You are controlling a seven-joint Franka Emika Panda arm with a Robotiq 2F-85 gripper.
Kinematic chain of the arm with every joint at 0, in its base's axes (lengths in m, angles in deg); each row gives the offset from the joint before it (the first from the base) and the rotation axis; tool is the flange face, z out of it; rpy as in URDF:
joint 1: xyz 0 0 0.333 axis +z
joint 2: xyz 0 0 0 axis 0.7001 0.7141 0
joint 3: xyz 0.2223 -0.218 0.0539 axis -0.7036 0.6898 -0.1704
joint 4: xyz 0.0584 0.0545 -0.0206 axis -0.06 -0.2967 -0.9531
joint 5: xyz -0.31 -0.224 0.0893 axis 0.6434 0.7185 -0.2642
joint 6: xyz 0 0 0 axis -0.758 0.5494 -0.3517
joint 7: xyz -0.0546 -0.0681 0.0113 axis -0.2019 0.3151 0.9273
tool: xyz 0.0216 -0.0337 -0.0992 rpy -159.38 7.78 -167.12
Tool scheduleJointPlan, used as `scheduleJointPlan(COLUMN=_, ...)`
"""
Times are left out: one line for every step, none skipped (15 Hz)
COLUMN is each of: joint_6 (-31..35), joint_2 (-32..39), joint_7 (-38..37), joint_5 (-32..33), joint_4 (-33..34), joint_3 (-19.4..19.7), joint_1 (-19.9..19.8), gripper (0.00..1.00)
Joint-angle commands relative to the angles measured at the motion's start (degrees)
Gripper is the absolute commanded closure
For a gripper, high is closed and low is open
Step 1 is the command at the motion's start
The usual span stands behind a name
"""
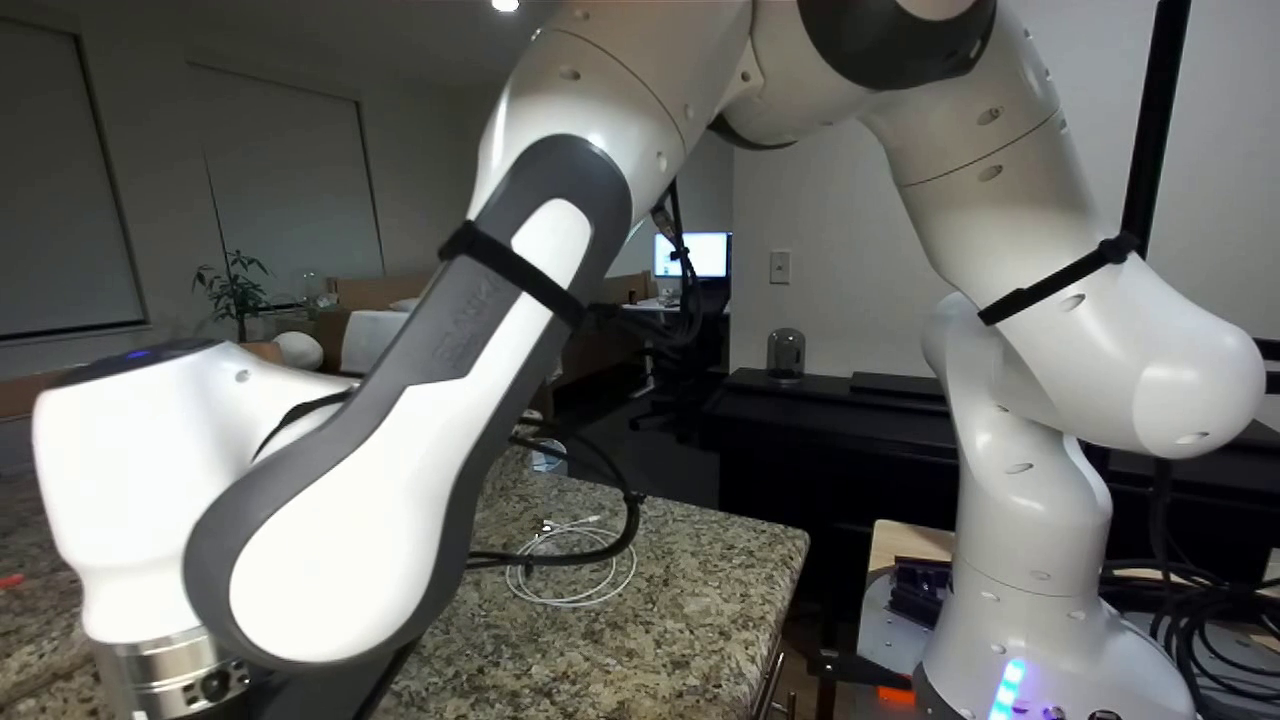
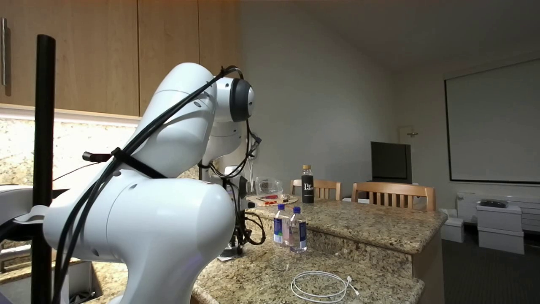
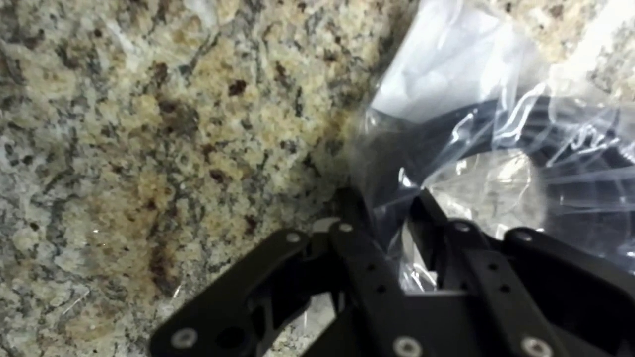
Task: Move the black object in the plastic
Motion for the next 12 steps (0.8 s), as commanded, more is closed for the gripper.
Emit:
scheduleJointPlan(joint_6=0.98, joint_2=-1.04, joint_7=4.30, joint_5=-2.89, joint_4=-1.70, joint_3=-1.97, joint_1=-2.16, gripper=0.89)
scheduleJointPlan(joint_6=1.21, joint_2=-1.04, joint_7=4.86, joint_5=-3.29, joint_4=-1.70, joint_3=-2.34, joint_1=-2.53, gripper=0.89)
scheduleJointPlan(joint_6=1.21, joint_2=-1.08, joint_7=5.69, joint_5=-3.74, joint_4=-1.71, joint_3=-2.79, joint_1=-2.98, gripper=0.87)
scheduleJointPlan(joint_6=1.11, joint_2=-1.24, joint_7=6.40, joint_5=-4.17, joint_4=-1.75, joint_3=-3.17, joint_1=-3.35, gripper=0.86)
scheduleJointPlan(joint_6=0.83, joint_2=-1.69, joint_7=7.23, joint_5=-4.71, joint_4=-1.78, joint_3=-3.63, joint_1=-3.73, gripper=0.87)
scheduleJointPlan(joint_6=0.73, joint_2=-1.91, joint_7=7.96, joint_5=-5.08, joint_4=-1.78, joint_3=-4.09, joint_1=-4.13, gripper=0.87)
scheduleJointPlan(joint_6=-0.12, joint_2=-2.53, joint_7=8.67, joint_5=-5.22, joint_4=-1.53, joint_3=-4.41, joint_1=-4.35, gripper=0.87)
scheduleJointPlan(joint_6=-0.49, joint_2=-2.93, joint_7=9.20, joint_5=-5.40, joint_4=-1.41, joint_3=-4.75, joint_1=-4.60, gripper=0.87)
scheduleJointPlan(joint_6=-1.22, joint_2=-3.91, joint_7=10.00, joint_5=-5.56, joint_4=-1.17, joint_3=-5.10, joint_1=-4.96, gripper=0.88)
scheduleJointPlan(joint_6=-0.92, joint_2=-3.90, joint_7=10.31, joint_5=-5.29, joint_4=-1.10, joint_3=-5.19, joint_1=-5.00, gripper=0.87)
scheduleJointPlan(joint_6=-0.86, joint_2=-4.26, joint_7=10.31, joint_5=-4.86, joint_4=-0.98, joint_3=-5.04, joint_1=-4.95, gripper=0.88)
scheduleJointPlan(joint_6=-0.81, joint_2=-4.62, joint_7=9.96, joint_5=-4.44, joint_4=-1.00, joint_3=-4.79, joint_1=-4.74, gripper=0.87)
